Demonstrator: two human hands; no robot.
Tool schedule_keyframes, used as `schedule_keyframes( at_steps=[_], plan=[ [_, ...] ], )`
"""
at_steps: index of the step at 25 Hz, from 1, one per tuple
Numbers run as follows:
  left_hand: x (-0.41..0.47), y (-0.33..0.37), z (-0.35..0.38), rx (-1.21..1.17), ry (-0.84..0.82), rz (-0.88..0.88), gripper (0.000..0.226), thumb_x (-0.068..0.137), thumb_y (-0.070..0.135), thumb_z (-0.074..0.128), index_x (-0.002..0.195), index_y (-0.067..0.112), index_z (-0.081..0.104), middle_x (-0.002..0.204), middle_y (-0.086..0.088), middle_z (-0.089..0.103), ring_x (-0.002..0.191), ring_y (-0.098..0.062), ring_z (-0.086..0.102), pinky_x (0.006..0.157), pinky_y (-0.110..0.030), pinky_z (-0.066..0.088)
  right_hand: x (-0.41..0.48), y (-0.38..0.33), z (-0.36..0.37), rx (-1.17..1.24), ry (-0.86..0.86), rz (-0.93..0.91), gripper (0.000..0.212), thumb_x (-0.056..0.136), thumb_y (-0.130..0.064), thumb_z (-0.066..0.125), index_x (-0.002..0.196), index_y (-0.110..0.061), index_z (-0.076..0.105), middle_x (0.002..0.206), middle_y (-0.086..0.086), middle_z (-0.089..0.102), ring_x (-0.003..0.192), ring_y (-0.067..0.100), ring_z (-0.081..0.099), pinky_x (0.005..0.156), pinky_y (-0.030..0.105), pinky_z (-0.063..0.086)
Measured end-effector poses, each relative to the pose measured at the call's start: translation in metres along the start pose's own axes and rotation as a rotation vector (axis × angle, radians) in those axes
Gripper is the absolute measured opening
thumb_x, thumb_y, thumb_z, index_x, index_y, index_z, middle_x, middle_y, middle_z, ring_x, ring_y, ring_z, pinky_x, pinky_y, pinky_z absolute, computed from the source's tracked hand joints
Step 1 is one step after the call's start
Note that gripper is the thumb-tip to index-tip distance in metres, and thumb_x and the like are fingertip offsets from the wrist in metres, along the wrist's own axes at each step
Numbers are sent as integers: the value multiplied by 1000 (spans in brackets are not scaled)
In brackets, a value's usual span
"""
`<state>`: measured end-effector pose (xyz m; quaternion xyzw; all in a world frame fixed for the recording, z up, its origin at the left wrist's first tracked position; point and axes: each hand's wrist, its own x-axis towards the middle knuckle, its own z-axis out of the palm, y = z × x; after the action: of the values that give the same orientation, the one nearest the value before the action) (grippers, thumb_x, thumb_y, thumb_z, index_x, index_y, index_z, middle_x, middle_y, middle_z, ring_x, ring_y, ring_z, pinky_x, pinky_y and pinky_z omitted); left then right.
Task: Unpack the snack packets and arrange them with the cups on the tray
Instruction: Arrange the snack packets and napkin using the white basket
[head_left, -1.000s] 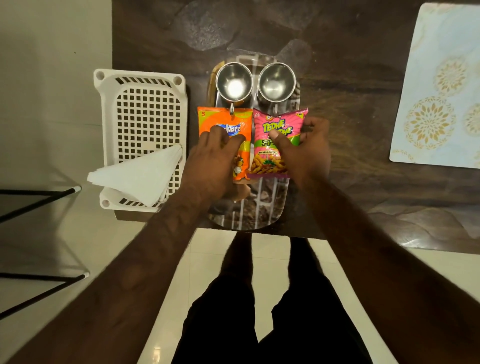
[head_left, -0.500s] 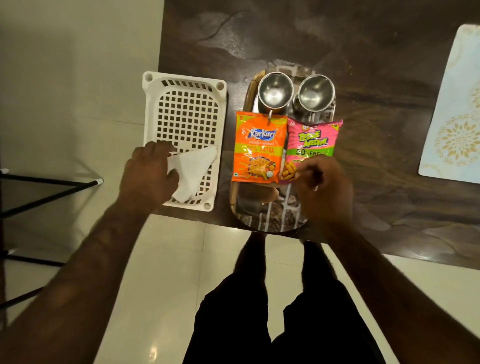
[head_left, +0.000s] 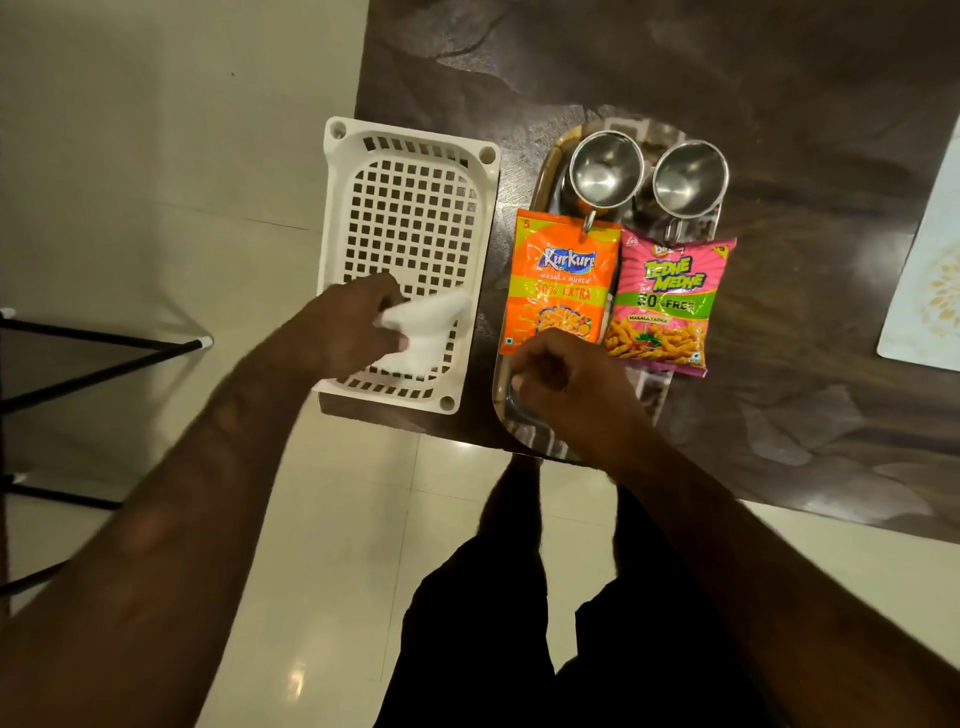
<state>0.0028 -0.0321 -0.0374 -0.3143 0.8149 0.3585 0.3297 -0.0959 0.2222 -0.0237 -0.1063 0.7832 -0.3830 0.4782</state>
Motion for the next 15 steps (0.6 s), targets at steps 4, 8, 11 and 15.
schedule_keyframes(
  at_steps=[4, 8, 11, 15],
  plan=[
    [-22, 19, -8, -655, -98, -14, 42, 83, 15, 78, 122, 23, 64, 114, 6, 74, 103, -14, 71, 88, -36, 58, 9, -22, 3, 331, -173, 165, 49, 94, -25, 80, 139, -22, 60, 123, -6, 73, 109, 8, 73, 82, 28, 61],
    [-24, 39, 21, -914, -179, -19, 47, 82, 14, 78, 127, 17, 63, 115, -4, 75, 106, -24, 73, 83, -41, 60, 14, -20, 6, 404, -133, 193, 25, 97, -23, 76, 122, -23, 71, 110, -2, 78, 104, 20, 77, 82, 37, 68],
    [-22, 55, 41, -966, -111, -28, 44, 83, 12, 78, 125, 11, 63, 113, -8, 75, 103, -24, 73, 81, -37, 61, 13, -9, 8, 453, -15, 190, 18, 101, -17, 71, 118, -21, 73, 107, 3, 80, 108, 30, 77, 87, 51, 68],
    [-20, 72, 58, -987, -36, 13, 36, 86, 12, 75, 120, 8, 64, 111, -7, 75, 99, -19, 73, 81, -29, 59, 10, 3, 8, 544, 36, 193, 27, 105, -20, 65, 131, -15, 70, 125, 10, 77, 118, 29, 74, 100, 59, 62]
  ],
)
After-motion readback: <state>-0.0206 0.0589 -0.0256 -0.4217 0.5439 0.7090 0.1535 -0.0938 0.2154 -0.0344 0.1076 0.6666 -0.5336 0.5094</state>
